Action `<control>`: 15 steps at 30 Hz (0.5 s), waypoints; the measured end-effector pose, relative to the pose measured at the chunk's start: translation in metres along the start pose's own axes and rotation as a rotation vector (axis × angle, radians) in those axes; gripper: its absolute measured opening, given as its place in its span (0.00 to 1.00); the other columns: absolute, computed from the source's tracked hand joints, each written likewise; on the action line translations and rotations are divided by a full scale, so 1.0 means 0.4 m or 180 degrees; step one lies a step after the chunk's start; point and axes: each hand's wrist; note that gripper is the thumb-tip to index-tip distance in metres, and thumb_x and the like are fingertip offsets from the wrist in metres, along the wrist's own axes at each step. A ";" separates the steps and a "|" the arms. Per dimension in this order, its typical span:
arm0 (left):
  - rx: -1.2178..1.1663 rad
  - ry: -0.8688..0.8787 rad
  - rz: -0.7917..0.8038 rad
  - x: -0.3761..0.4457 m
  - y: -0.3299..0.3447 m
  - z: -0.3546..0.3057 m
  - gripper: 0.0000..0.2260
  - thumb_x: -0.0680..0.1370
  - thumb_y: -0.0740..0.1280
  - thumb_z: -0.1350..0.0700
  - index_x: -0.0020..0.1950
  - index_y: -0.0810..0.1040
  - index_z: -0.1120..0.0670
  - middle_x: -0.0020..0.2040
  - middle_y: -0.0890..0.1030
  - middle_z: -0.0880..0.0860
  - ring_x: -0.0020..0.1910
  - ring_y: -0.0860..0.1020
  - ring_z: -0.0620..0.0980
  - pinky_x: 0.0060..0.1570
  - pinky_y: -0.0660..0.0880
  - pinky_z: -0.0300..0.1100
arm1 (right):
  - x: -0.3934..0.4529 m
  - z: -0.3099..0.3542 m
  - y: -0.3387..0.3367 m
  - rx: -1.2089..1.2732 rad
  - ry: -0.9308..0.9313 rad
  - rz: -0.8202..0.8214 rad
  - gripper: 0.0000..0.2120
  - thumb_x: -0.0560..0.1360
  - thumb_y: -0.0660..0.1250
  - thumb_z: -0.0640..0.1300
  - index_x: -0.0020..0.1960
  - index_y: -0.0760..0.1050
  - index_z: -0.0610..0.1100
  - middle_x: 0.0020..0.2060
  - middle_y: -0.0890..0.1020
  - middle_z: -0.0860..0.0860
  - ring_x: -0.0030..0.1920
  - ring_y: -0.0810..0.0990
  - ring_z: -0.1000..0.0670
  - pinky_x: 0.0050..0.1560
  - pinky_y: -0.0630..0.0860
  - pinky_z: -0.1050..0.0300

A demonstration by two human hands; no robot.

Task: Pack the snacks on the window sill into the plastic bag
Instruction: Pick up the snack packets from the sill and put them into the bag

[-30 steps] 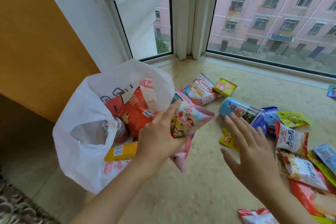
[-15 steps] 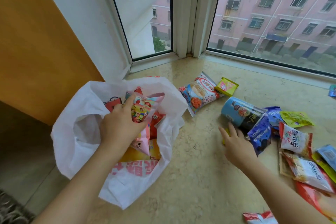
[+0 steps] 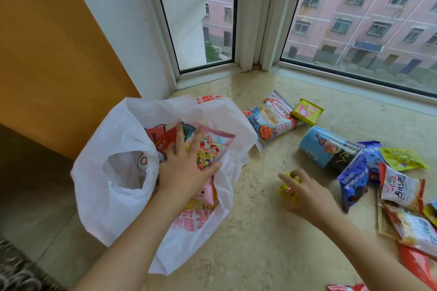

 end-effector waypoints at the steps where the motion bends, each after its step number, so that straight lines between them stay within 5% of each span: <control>1: 0.0009 -0.0010 0.0033 0.007 0.006 0.004 0.41 0.71 0.52 0.25 0.76 0.35 0.38 0.79 0.37 0.53 0.73 0.60 0.63 0.63 0.69 0.56 | -0.007 0.021 -0.003 0.0207 0.0018 -0.0164 0.35 0.70 0.69 0.57 0.74 0.59 0.59 0.69 0.64 0.51 0.60 0.74 0.48 0.49 0.77 0.55; 6: 0.0076 -0.0001 0.0041 0.040 0.022 0.006 0.42 0.68 0.41 0.23 0.77 0.35 0.40 0.79 0.40 0.54 0.74 0.58 0.63 0.67 0.63 0.56 | -0.030 0.146 -0.058 0.0993 -0.0221 -0.1400 0.32 0.65 0.75 0.53 0.67 0.73 0.52 0.60 0.77 0.52 0.53 0.80 0.49 0.39 0.76 0.56; 10: 0.0000 0.0223 -0.0163 0.032 0.010 0.022 0.45 0.64 0.23 0.26 0.78 0.39 0.43 0.80 0.46 0.52 0.77 0.51 0.54 0.72 0.57 0.52 | -0.042 0.247 -0.137 0.1420 -0.0550 -0.2029 0.28 0.65 0.68 0.60 0.63 0.76 0.50 0.59 0.79 0.56 0.52 0.81 0.52 0.40 0.78 0.58; 15: 0.0020 0.0343 -0.0527 -0.007 -0.014 0.109 0.32 0.76 0.34 0.34 0.79 0.50 0.43 0.79 0.54 0.49 0.77 0.55 0.50 0.72 0.57 0.52 | -0.025 0.376 -0.209 0.1782 -0.0905 -0.2347 0.27 0.66 0.69 0.59 0.62 0.77 0.49 0.58 0.79 0.55 0.52 0.81 0.52 0.40 0.80 0.56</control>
Point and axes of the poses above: each hand's wrist, its own x-axis towards the middle knuckle, its own y-axis out of the palm, z = x × y
